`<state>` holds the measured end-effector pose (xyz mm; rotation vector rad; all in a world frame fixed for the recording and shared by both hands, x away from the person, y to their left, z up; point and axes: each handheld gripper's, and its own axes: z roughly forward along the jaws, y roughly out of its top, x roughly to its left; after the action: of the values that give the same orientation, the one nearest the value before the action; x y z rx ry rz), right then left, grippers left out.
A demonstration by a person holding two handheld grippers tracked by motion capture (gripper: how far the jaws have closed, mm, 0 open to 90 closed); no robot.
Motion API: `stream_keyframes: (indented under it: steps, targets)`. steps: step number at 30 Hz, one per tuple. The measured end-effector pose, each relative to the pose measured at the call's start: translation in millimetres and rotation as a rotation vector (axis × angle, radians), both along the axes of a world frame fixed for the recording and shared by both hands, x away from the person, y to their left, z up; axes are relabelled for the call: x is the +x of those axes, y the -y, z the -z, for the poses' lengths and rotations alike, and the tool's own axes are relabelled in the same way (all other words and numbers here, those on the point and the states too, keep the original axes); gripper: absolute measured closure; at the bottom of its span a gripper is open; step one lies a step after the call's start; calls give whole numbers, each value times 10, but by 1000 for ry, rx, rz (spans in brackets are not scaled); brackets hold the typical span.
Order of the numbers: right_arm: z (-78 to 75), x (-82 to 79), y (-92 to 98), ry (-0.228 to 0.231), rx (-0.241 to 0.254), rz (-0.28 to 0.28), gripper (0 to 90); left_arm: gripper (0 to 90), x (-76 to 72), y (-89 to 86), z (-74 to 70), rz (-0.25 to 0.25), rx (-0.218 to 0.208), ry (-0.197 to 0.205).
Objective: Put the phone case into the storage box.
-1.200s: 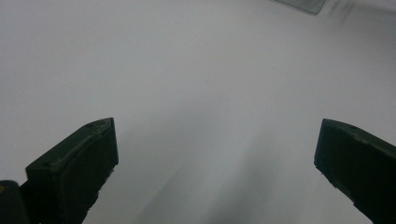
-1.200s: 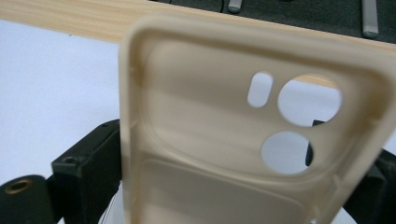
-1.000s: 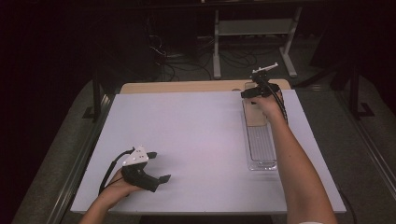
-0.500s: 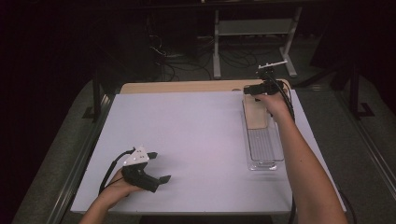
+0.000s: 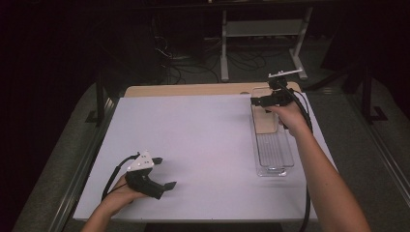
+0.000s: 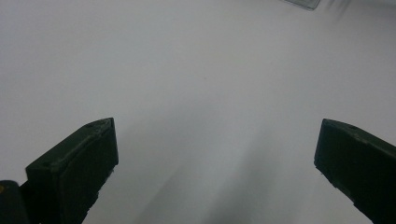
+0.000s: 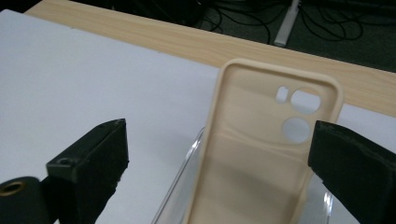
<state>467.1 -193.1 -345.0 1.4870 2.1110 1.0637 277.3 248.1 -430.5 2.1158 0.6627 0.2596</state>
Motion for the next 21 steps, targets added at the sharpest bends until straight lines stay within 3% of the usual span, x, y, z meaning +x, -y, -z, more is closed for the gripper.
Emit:
stream_keyframes:
  steps: [2, 12, 17, 21]
  targets:
    - [0, -60, -6, 6, 0, -17, 47, 0, -1, 6, 6, -4, -17, -2]
    - [-23, -358, -45, 36, 42, -102, 47, 0, 18, -28, -67, 12, 7, -2]
    - [-13, -511, -70, 53, 63, -142, 49, 0, 20, -38, -149, 30, -35, -19]
    - [23, -627, -85, 65, 70, -164, 49, 0, 14, -39, -188, 37, -35, -9]
